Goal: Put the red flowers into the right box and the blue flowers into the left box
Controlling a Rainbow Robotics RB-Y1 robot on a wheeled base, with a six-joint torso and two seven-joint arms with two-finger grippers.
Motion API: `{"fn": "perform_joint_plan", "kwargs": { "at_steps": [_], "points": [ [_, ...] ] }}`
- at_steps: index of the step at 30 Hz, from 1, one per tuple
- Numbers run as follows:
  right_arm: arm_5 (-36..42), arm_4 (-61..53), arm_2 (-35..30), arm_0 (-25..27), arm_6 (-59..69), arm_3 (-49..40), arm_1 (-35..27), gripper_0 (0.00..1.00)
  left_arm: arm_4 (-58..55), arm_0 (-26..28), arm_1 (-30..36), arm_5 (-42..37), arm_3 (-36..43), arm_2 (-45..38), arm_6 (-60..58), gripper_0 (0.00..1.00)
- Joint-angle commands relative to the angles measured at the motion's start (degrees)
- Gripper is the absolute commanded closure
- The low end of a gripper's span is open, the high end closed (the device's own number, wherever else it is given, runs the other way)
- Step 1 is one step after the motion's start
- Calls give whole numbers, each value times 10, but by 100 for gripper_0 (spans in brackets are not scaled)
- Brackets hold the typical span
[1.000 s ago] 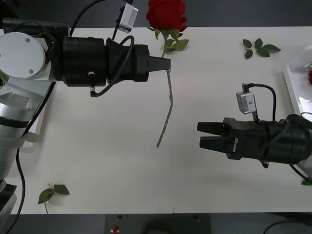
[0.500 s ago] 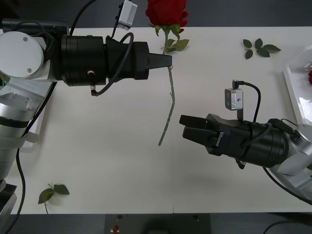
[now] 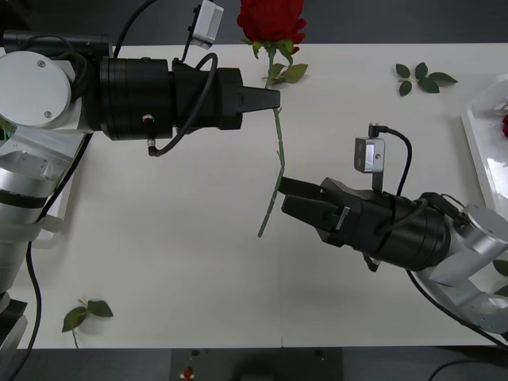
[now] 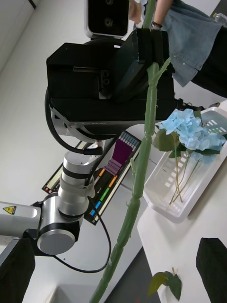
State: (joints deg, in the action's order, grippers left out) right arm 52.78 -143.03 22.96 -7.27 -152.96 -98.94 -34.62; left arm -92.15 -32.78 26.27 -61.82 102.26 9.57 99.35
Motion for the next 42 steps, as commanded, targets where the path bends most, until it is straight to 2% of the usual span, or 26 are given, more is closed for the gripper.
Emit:
{"fn": "perform_joint_plan", "kwargs": {
  "at_steps": [1,13,21,24,27,29,31,34,36,40,42],
  "points": [
    [-8,21,-3,-4,-20,-16,16,0,-6,-18,5,6,8,3,21,100],
    [-25,46,1,-14,-20,-16,53,0,-6,-18,5,6,8,3,21,100],
    [-62,47,30,-34,-20,-16,59,0,-6,-18,5,6,8,3,21,100],
    [-77,48,38,-39,-20,-16,61,3,-6,-18,5,6,8,3,21,100],
    [-80,48,39,-41,-20,-16,65,18,-6,-18,5,6,8,3,21,100],
    [-80,49,38,-42,-20,-16,66,38,-6,-18,5,6,8,3,21,100],
    [-81,49,39,-42,-20,-16,67,64,-6,-18,5,6,8,3,21,100],
    [-81,49,39,-42,-20,-16,67,86,-6,-18,5,6,8,3,21,100],
    [-82,48,39,-42,-20,-16,67,93,-6,-18,5,6,8,3,21,100],
    [-82,48,38,-42,-20,-16,67,100,-6,-18,5,6,8,3,21,100],
    [-84,49,39,-42,-20,-16,68,100,-6,-18,5,6,8,3,21,100]
  ]
}}
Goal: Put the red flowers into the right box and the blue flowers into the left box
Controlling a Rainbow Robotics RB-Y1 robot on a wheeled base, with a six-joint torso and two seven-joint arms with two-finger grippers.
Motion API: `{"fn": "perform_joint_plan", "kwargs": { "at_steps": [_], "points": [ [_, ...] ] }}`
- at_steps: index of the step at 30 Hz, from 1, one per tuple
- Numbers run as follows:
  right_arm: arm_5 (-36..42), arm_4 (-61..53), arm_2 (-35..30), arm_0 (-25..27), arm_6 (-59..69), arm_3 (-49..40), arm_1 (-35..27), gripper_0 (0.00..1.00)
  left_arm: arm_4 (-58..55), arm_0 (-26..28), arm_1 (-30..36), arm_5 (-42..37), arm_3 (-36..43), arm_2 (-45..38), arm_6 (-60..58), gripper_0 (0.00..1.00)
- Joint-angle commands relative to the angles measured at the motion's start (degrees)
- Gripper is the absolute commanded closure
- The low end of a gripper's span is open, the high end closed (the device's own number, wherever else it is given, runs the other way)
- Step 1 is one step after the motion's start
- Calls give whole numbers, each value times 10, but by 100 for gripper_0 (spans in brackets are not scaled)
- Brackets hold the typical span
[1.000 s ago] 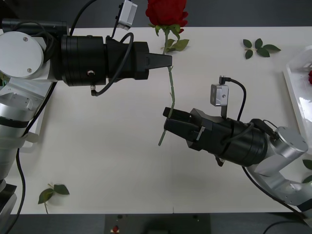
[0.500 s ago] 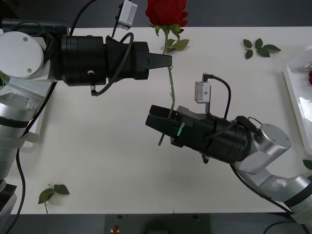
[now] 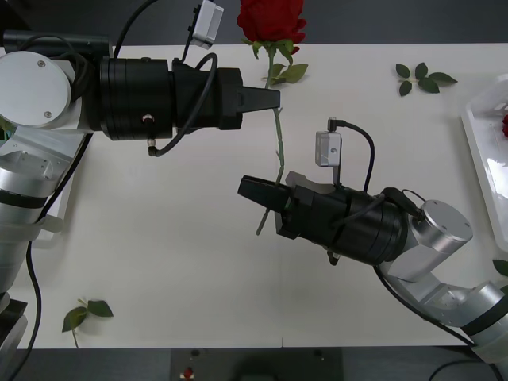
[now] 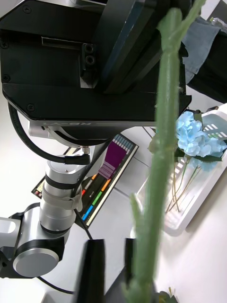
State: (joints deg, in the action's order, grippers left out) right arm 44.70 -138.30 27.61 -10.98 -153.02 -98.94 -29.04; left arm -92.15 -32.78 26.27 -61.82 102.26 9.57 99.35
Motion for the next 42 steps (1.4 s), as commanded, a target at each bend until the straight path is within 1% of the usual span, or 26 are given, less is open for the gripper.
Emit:
{"fn": "perform_joint_plan", "kwargs": {
  "at_steps": [1,7,8,9,10,11,25,31,34,35,38,42],
  "points": [
    [-3,0,-8,-4,-20,-16,12,100,-6,-18,5,6,8,3,21,100],
    [-4,0,-8,-4,-20,-16,12,100,-6,-18,5,6,8,3,21,100],
    [-4,0,-8,-4,-20,-16,12,100,-6,-18,5,6,8,3,21,90],
    [-4,0,-8,-4,-20,-16,12,100,-6,-18,5,6,8,3,21,38],
    [-5,0,-8,-5,-20,-16,12,100,-6,-18,5,6,8,3,21,4],
    [-5,0,-8,-5,-20,-16,12,100,-6,-18,5,6,8,3,21,0],
    [-5,-5,-10,-4,-20,-16,6,100,-6,-18,5,6,8,3,21,0],
    [-6,-10,-15,-5,-20,-15,-11,100,-6,-18,5,6,8,3,21,0],
    [-7,-5,-28,-8,-20,-15,-37,100,-6,-18,5,6,8,3,21,0],
    [-8,8,-35,-9,-18,-15,-52,100,-7,-11,0,9,6,7,22,0],
    [-8,56,-60,-12,29,-15,-91,100,-10,-6,9,15,10,6,24,0],
    [-10,116,-88,-18,113,-15,-168,100,-16,-5,31,16,13,5,34,0]
  ]
}}
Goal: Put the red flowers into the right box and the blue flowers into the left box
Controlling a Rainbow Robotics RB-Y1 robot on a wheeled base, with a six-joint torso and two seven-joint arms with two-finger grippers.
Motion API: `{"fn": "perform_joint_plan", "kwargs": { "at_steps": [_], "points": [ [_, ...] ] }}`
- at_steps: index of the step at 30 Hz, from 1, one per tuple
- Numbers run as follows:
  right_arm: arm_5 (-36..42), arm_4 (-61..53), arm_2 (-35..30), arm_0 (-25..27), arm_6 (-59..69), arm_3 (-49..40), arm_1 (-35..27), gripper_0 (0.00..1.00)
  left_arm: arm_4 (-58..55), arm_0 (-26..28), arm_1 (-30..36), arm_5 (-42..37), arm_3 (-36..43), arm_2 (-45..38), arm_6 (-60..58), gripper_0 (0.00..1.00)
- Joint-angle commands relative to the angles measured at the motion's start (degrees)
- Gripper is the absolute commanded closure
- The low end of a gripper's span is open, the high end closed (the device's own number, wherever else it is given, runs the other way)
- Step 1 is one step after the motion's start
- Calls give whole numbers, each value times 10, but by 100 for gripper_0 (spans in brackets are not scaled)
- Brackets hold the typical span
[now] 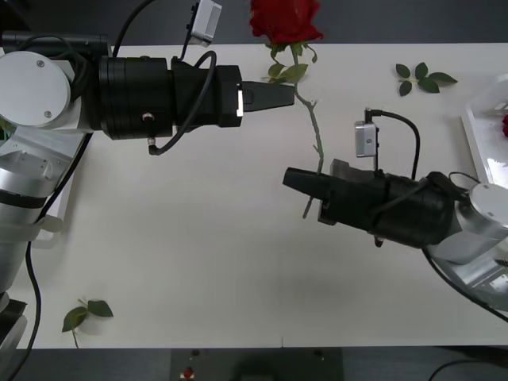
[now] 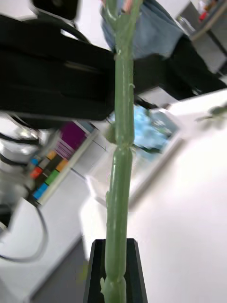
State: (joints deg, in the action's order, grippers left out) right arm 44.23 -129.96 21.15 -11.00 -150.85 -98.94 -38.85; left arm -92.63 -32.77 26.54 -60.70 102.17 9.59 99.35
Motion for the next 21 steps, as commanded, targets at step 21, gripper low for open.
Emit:
{"fn": "perform_joint_plan", "kwargs": {
  "at_steps": [21],
  "points": [
    [62,298,-145,-20,258,219,-301,100,-120,-1,166,-135,-100,-34,417,0]
  ]
}}
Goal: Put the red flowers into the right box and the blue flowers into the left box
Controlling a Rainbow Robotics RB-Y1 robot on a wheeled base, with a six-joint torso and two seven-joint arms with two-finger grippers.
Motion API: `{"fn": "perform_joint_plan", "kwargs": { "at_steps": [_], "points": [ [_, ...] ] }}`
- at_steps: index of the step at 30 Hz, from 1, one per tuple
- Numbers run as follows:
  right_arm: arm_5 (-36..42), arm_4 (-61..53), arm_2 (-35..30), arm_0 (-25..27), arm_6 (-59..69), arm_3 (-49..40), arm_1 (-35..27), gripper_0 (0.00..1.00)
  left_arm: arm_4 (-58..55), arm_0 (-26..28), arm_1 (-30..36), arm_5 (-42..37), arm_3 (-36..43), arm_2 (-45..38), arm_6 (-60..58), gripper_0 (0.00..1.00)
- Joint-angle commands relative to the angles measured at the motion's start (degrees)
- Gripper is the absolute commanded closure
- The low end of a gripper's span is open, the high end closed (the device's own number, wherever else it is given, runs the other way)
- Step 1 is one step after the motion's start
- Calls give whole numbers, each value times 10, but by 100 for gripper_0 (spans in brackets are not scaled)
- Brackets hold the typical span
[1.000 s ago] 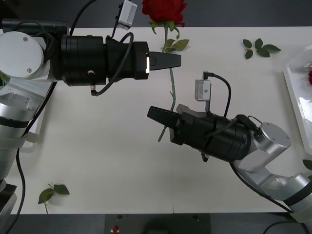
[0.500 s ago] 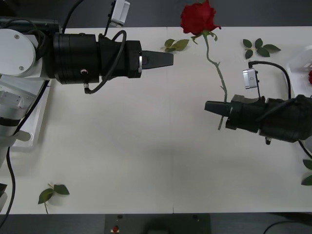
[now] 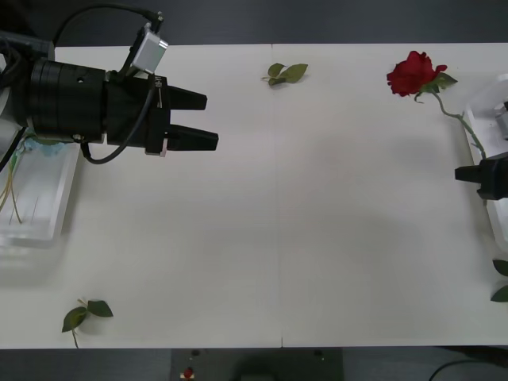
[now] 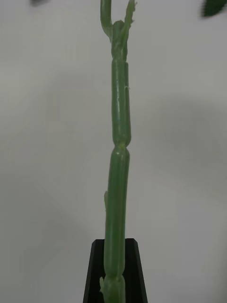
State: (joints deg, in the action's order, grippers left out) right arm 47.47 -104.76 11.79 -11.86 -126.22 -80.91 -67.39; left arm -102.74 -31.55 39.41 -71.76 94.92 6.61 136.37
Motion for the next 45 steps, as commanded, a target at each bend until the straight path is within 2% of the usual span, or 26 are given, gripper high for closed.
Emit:
{"fn": "perform_joint_plan", "kwargs": {
  "at_steps": [1,7,11,23,35,40,42,45],
  "points": [
    [46,74,-74,-12,13,58,-15,100,-21,-18,48,-35,-39,-4,72,0],
    [88,168,-137,-18,11,137,-33,100,-23,-37,90,-76,-86,-3,180,0],
    [93,226,-162,-18,10,178,-46,100,-24,-48,112,-93,-107,3,186,0],
    [43,297,-162,-18,13,258,-58,100,-79,-68,183,-90,-112,57,186,0],
    [8,323,-161,-18,14,288,-47,100,-86,-68,191,-121,-126,62,186,0],
    [-11,327,-160,-18,14,290,-35,82,-87,-68,190,-121,-134,61,186,0],
    [-17,328,-160,-18,12,290,-30,68,-85,-66,190,-121,-137,61,186,0],
    [-20,328,-161,-18,11,289,-26,54,-85,-66,191,-121,-142,61,186,0]
  ]
}}
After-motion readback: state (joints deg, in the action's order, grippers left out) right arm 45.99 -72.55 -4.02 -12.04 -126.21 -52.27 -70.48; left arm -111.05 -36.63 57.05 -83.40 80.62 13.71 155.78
